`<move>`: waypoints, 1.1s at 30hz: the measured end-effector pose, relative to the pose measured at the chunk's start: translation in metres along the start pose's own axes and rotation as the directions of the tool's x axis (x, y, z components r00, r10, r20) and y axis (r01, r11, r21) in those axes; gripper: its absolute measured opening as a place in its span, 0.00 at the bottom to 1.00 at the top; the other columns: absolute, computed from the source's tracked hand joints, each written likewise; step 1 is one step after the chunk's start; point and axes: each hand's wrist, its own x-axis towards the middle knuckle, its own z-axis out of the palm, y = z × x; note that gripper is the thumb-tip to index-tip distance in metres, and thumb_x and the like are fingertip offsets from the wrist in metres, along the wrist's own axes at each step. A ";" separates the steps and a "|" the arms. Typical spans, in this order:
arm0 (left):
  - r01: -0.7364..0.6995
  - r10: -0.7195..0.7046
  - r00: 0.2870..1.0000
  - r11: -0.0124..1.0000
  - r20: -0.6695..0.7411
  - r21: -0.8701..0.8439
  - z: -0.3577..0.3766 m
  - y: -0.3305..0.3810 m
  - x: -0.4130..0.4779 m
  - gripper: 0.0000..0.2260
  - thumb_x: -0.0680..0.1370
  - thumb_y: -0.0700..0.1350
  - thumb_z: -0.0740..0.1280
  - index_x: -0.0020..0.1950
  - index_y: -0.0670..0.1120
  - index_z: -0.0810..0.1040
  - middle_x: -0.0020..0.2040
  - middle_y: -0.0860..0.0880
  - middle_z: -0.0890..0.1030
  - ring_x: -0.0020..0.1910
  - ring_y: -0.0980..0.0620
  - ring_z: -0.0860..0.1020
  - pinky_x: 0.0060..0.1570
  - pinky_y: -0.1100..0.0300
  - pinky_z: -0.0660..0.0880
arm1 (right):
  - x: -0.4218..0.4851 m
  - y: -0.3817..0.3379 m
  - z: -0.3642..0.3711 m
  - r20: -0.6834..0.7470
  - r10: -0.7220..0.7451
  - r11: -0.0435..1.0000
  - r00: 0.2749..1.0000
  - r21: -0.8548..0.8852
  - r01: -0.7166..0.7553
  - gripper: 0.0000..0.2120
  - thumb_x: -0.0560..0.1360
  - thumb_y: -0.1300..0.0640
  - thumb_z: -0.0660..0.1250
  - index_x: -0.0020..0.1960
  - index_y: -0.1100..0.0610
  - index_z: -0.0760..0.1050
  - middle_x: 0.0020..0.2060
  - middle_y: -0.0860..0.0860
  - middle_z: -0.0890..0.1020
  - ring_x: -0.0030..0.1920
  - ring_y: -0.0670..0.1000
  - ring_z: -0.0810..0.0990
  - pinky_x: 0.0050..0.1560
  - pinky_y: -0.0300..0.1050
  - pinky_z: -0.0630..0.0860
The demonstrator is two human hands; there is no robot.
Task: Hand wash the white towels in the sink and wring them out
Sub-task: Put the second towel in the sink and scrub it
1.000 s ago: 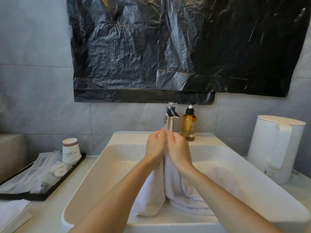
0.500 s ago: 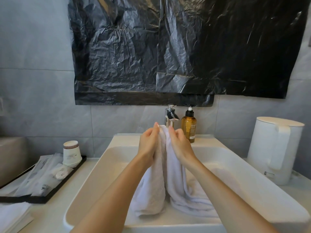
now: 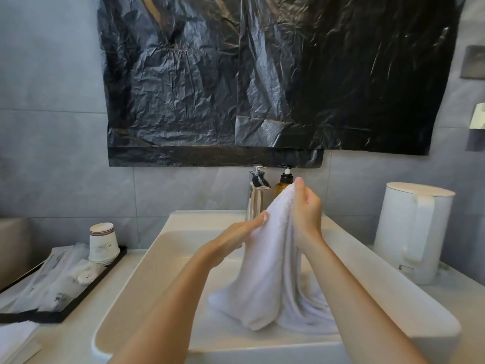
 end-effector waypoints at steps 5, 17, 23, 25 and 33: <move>-0.216 0.326 0.811 0.938 -0.485 0.270 -0.007 -0.002 0.005 0.20 0.78 0.59 0.65 0.32 0.48 0.68 0.30 0.54 0.69 0.36 0.51 0.68 0.36 0.56 0.64 | -0.002 -0.002 -0.006 -0.080 -0.079 0.993 0.994 -0.098 0.071 0.23 0.82 0.47 0.58 0.29 0.50 0.59 0.24 0.45 0.64 0.29 0.45 0.63 0.35 0.45 0.62; -0.222 0.112 0.726 0.972 -0.678 -0.077 -0.001 0.001 0.013 0.17 0.83 0.54 0.56 0.37 0.47 0.65 0.35 0.50 0.71 0.37 0.49 0.69 0.43 0.51 0.68 | -0.048 0.008 0.025 0.410 -0.181 0.876 0.894 -0.347 0.336 0.20 0.82 0.48 0.55 0.33 0.52 0.63 0.26 0.47 0.69 0.28 0.46 0.67 0.32 0.46 0.62; -0.314 0.227 0.806 0.947 -0.546 -0.072 0.025 0.002 0.012 0.16 0.81 0.53 0.59 0.35 0.48 0.66 0.31 0.55 0.70 0.35 0.50 0.68 0.39 0.53 0.66 | -0.033 0.011 0.025 0.169 -0.037 0.873 0.985 -0.473 0.114 0.20 0.83 0.48 0.50 0.48 0.58 0.76 0.41 0.56 0.80 0.44 0.58 0.76 0.41 0.48 0.67; -0.308 0.256 0.796 0.951 -0.549 -0.002 0.031 0.005 0.010 0.17 0.81 0.51 0.60 0.34 0.49 0.64 0.28 0.56 0.68 0.34 0.51 0.66 0.37 0.54 0.64 | -0.035 0.010 0.019 0.172 -0.063 0.834 0.983 -0.532 0.147 0.19 0.83 0.48 0.50 0.46 0.56 0.73 0.39 0.54 0.79 0.43 0.58 0.76 0.38 0.46 0.65; -0.246 0.183 0.807 0.968 -0.561 -0.039 0.029 0.005 0.004 0.18 0.79 0.52 0.59 0.30 0.50 0.68 0.26 0.56 0.70 0.33 0.51 0.68 0.37 0.55 0.65 | -0.032 0.011 0.028 0.245 0.036 0.774 0.969 -0.620 0.128 0.20 0.83 0.45 0.46 0.44 0.54 0.70 0.41 0.54 0.79 0.44 0.57 0.76 0.42 0.48 0.68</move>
